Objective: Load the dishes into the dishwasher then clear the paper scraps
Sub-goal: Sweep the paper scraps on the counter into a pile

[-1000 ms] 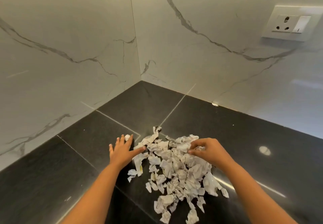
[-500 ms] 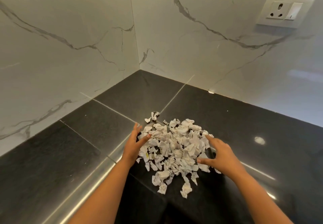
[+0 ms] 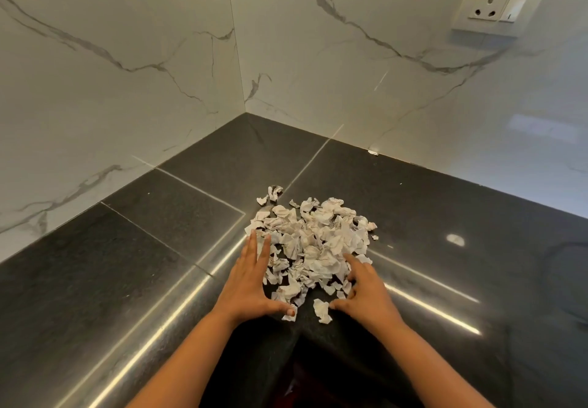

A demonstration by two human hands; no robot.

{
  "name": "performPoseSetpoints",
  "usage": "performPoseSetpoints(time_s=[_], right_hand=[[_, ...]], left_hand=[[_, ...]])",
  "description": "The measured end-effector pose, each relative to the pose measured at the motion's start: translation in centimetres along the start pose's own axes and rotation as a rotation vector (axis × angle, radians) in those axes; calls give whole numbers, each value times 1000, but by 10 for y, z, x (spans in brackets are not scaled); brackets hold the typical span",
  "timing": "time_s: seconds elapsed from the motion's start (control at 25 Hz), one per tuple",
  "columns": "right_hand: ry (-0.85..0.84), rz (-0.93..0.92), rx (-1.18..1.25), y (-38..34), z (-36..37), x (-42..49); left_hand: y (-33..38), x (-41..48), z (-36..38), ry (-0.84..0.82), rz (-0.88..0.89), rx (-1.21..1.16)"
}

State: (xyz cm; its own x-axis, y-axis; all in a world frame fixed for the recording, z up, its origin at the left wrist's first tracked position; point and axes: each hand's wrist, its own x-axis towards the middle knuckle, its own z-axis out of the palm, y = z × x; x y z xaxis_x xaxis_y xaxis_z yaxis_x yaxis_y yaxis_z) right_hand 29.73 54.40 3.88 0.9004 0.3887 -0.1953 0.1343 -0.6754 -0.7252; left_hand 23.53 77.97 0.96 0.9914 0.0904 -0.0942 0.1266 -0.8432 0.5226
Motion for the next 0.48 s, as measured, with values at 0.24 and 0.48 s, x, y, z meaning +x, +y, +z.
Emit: performPoseSetpoints(time_s=[0.24, 0.48], right_hand=[[22, 27, 76, -2, 6, -25], [91, 33, 98, -14, 28, -21]], left_hand=[[-1, 1, 5, 24, -32, 114], [-1, 0, 6, 50, -54, 109]])
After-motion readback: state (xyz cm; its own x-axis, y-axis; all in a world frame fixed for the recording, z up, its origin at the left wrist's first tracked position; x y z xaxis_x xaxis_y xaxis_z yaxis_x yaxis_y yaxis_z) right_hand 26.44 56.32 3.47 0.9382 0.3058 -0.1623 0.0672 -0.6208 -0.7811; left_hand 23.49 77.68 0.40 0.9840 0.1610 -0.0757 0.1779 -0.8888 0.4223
